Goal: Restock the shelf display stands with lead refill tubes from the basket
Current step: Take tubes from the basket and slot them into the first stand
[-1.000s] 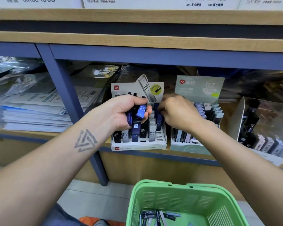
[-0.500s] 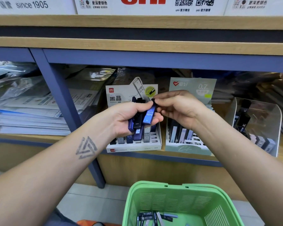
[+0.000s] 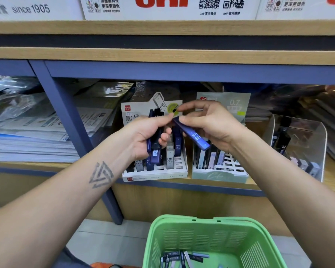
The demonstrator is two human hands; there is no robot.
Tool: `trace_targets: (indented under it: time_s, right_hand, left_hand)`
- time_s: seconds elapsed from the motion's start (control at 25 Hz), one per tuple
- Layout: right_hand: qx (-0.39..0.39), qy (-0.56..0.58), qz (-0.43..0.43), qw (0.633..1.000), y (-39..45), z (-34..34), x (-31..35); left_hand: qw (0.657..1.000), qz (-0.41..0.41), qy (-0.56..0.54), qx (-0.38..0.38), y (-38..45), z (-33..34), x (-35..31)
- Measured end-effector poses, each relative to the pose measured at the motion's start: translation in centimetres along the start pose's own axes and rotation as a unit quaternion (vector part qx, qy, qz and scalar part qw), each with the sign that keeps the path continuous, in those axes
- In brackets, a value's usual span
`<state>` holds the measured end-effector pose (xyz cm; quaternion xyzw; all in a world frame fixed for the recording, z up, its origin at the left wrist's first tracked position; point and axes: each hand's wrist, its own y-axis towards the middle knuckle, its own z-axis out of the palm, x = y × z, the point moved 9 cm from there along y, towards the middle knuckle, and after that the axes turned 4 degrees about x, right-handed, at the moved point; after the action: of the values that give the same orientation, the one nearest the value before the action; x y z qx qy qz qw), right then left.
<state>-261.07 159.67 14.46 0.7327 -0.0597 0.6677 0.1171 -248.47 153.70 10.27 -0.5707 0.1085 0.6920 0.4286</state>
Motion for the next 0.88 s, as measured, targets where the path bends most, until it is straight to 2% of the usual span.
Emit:
trace_targets:
  time_s: [0.12, 0.2, 0.32, 0.44, 0.56, 0.64, 0.76, 0.8, 0.88]
  right_hand:
    - [-0.002, -0.083, -0.025, 0.996, 0.0, 0.5, 0.2]
    - [-0.013, -0.108, -0.015, 0.994, 0.0, 0.4, 0.1]
    - [-0.019, -0.069, 0.043, 0.997, -0.2, -0.3, -0.8]
    - [-0.066, -0.005, 0.037, 0.997, -0.1, -1.6, -0.8]
    - [-0.114, -0.134, -0.02, 0.984, 0.4, -3.4, 0.5]
    - [-0.089, -0.2, -0.035, 0.975, 0.7, -3.5, 1.1]
    - [0.018, -0.207, 0.002, 0.978, 0.4, -1.8, 0.5]
    - [0.047, -0.234, 0.014, 0.971, 0.3, -0.9, 0.2]
    - [0.063, -0.351, 0.01, 0.934, 0.5, 0.1, -0.4]
  left_hand:
    - [0.999, 0.004, 0.02, 0.025, -0.1, 0.3, -0.3]
    - [1.0, 0.0, 0.025, 0.01, 0.1, -0.3, -0.2]
    - [0.999, 0.017, -0.011, -0.043, 0.4, -2.0, -0.8]
    - [0.997, 0.006, -0.049, -0.065, 0.5, -3.0, -0.5]
    - [0.994, -0.028, -0.078, -0.065, 0.3, -2.9, 0.2]
    - [0.99, -0.038, -0.108, -0.077, 0.2, -3.3, 0.5]
    - [0.989, -0.038, -0.103, -0.095, 0.2, -3.8, 0.3]
    - [0.991, -0.04, -0.09, -0.092, 0.0, -3.6, 0.3]
    - [0.993, -0.047, -0.076, -0.071, -0.2, -2.8, 0.5]
